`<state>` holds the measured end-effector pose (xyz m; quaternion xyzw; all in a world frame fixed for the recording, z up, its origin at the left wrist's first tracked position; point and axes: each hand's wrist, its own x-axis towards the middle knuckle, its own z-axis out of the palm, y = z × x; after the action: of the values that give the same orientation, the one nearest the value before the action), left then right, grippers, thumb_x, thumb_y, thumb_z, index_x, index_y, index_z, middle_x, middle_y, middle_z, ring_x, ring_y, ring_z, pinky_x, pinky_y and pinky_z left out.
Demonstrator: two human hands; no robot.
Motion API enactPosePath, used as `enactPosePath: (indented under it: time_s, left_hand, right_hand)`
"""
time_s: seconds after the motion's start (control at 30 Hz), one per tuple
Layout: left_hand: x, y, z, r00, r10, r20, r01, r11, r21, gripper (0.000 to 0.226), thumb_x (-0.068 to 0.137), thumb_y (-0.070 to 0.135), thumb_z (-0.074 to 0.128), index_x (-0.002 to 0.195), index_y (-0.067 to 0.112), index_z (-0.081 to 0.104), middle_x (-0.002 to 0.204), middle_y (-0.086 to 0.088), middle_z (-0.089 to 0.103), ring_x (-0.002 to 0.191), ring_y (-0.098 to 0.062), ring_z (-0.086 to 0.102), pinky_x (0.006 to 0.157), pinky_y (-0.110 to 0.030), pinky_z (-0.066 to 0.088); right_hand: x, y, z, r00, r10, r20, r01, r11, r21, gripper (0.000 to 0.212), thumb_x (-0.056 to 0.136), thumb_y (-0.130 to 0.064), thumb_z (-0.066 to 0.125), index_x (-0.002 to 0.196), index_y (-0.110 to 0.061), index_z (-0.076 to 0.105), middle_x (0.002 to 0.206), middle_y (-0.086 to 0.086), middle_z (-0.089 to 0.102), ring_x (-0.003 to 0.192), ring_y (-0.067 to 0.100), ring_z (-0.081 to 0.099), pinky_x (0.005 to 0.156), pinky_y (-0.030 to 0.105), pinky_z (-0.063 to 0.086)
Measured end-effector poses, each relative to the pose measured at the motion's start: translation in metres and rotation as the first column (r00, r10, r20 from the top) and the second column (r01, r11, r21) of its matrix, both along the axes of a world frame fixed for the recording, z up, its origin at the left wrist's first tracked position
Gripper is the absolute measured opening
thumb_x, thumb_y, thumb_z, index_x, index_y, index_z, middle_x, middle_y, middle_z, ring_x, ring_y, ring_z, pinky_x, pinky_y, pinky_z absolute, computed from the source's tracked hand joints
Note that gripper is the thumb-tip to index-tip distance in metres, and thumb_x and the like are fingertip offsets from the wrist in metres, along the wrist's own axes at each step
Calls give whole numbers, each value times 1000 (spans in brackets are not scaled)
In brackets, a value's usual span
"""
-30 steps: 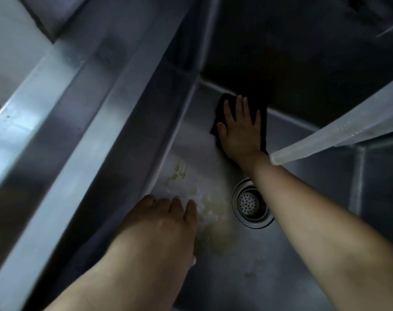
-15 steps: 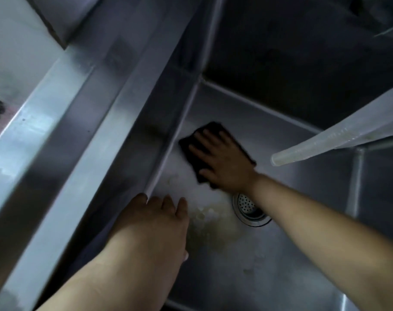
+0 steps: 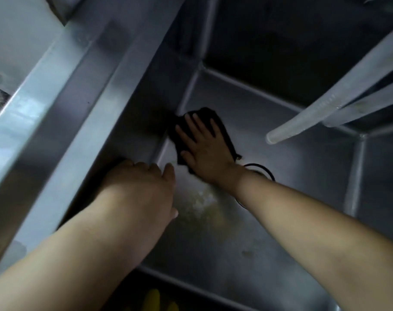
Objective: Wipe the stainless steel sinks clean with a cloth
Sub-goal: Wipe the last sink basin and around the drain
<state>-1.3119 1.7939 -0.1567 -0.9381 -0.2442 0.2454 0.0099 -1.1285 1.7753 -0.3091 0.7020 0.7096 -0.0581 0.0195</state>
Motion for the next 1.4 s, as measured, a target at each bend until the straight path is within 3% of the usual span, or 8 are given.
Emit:
enactPosePath:
  time_s: [0.3,0.43,0.5,0.6,0.8,0.93,1.17,1.4]
  left_hand:
    - [-4,-3,28,994,9,108,5,991,-135,52,90,54,40,136,30,32,126,7,55,106,-19,57,86,-33,48]
    - [-16,-1,51,968,-58,243,93,987,-134,44,87,49,48,126,29,50,110,6,66,91,-21,65,71,-34,53]
    - [-25,3,60,933,-181,311,210,975,-64,37,80,36,57,112,18,66,92,0,72,74,-26,68,62,-34,54]
    - [-43,12,58,865,-347,363,351,935,58,40,79,32,52,107,10,70,87,-6,72,70,-29,68,65,-37,54]
    - [-53,22,48,823,-452,344,441,890,114,38,76,25,55,109,10,68,86,-8,71,75,-32,66,75,-40,38]
    - [-52,20,50,839,-452,304,445,890,97,36,75,23,51,104,14,69,83,-6,70,75,-31,66,72,-40,40]
    - [-51,18,52,871,-444,211,435,896,90,29,76,18,45,91,15,69,83,-6,69,81,-32,64,76,-44,45]
    - [-52,21,49,859,-435,270,432,899,73,32,82,22,38,92,17,69,85,-4,69,81,-31,62,76,-41,40]
  right_hand:
    - [-66,-146,12,886,447,-125,-459,883,-92,59,88,-43,51,144,-27,40,154,8,30,143,30,24,114,58,13]
    - [-35,-141,15,812,574,-107,-582,807,-94,59,87,-46,56,141,-27,43,151,4,36,141,28,30,113,55,20]
    - [-15,-116,16,865,501,-35,-501,859,-106,60,88,-49,50,143,-27,41,151,5,36,140,30,30,115,54,16]
    - [19,-71,17,969,246,11,-246,968,-48,59,90,-43,49,143,-21,39,149,12,38,138,36,31,115,55,14]
    - [12,-55,3,997,-67,32,70,992,-103,62,98,-49,25,152,-25,5,160,9,3,147,28,-4,116,46,-7]
    - [-30,-105,5,990,123,-68,-128,990,-64,64,94,-47,40,150,-22,21,157,14,16,145,34,10,115,53,0]
    - [-47,-131,0,794,583,-176,-587,809,32,62,87,-49,57,142,-22,43,150,10,35,139,35,29,111,59,15]
    - [-25,-25,-3,997,59,-43,-61,997,-41,64,96,-51,32,151,-22,16,159,10,12,146,30,6,116,48,-3]
